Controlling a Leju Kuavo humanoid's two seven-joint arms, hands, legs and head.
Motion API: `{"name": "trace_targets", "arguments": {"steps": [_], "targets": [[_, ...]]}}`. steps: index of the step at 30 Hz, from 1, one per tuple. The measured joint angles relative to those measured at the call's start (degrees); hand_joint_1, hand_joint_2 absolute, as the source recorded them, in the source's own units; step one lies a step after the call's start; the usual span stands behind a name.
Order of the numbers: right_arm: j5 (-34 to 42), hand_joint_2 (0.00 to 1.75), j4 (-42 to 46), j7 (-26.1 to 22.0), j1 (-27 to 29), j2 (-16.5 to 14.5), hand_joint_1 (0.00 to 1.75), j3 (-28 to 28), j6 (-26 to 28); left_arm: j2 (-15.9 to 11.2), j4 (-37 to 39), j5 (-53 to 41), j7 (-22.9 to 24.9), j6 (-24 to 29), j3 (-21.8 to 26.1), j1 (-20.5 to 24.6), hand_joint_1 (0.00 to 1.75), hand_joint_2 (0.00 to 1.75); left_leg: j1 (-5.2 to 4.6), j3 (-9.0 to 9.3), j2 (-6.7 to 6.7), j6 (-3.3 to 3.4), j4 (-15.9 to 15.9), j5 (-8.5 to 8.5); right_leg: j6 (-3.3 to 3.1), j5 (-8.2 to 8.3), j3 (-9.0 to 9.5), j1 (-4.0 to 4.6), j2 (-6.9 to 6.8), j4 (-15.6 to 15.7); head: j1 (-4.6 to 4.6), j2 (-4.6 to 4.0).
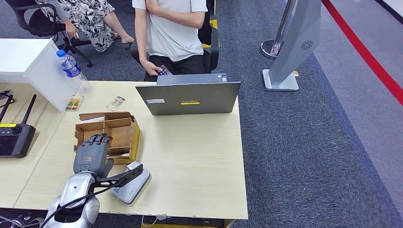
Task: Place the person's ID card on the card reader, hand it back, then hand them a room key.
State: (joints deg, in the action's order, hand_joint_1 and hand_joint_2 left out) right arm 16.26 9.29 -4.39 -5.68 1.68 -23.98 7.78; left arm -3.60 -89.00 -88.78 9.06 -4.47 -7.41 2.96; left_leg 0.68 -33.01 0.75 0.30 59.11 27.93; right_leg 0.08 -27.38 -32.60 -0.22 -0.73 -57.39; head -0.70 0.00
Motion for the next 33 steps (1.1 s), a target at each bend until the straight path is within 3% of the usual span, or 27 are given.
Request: {"name": "trace_targets", "arguments": {"steps": [22,33], "targets": [[-0.15,0.0,0.01,0.58,-0.23,0.0,0.0,0.0,-0.57,1.12,-0.54,0.0,-1.44,-2.06,0.35,-0.27,1.75,1.75,0.01,0.01,0.0,-0.01,0.0,-0.01,0.0,0.0,0.01,0.0,0.0,0.0,0.01,0.0],[0.9,0.0,-0.01,-0.16,0.21,0.02,0.0,0.24,0.15,1.81,-8.74,0.16,-4.1,0.36,0.13,-1.56,1.75,1.75,0.01,0.0,-0.01,-0.02,0.01,-0.02,-0.01,0.01,0.0,0.0,0.0,0.0,0.0,0.0]]}}
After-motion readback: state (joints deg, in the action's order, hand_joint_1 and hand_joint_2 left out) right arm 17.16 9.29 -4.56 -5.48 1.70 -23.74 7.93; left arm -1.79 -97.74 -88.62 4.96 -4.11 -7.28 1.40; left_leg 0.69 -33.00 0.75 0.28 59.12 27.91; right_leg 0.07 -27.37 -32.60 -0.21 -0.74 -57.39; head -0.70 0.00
